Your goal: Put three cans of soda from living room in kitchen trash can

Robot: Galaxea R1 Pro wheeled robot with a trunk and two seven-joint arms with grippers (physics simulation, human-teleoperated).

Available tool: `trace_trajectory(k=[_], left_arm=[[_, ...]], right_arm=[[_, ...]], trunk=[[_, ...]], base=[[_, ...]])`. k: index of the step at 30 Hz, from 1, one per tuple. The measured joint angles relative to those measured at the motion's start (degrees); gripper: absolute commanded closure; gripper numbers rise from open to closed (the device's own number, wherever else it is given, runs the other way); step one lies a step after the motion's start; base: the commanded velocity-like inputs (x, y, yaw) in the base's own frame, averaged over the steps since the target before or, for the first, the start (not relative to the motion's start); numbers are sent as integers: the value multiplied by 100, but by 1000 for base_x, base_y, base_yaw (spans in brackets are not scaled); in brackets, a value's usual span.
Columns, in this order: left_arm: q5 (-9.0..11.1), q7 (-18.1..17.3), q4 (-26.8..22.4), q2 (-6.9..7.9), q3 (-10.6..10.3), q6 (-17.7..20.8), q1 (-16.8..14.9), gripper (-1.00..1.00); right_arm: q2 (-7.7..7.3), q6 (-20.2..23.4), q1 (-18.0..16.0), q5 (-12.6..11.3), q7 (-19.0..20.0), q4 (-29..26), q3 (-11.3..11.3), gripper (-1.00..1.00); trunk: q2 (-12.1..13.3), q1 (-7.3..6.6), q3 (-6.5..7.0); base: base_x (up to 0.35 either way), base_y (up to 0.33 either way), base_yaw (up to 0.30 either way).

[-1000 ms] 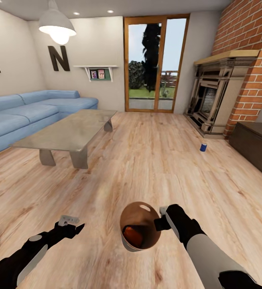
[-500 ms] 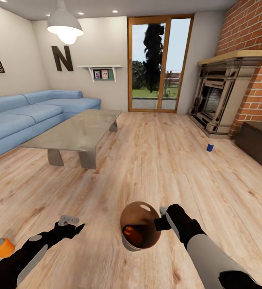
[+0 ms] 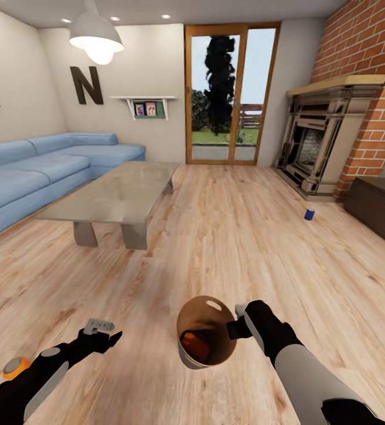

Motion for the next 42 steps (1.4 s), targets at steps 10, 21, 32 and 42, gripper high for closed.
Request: trace_trajectory(k=[10, 21, 32, 42], left_arm=[[0, 4, 5, 2, 0, -2, -6, -100], [-24, 4, 934, 9, 1590, -105, -2, -100], [-4, -2, 1176, 9, 2053, -239, 1, -100], [-15, -2, 1182, 9, 2064, -256, 1, -100]], right_arm=[[-2, 8, 0, -9, 0, 0, -3, 100], [0, 8, 0, -6, -9, 0, -4, 100], [0, 8, 0, -1, -22, 0, 4, 100], [0, 0, 0, 22, -44, 0, 5, 100]], trunk=[[0, 0, 0], [0, 0, 0], [0, 0, 0], [0, 0, 0]], base=[[0, 294, -240], [0, 183, -227], [-49, 233, -57], [-124, 273, 73]])
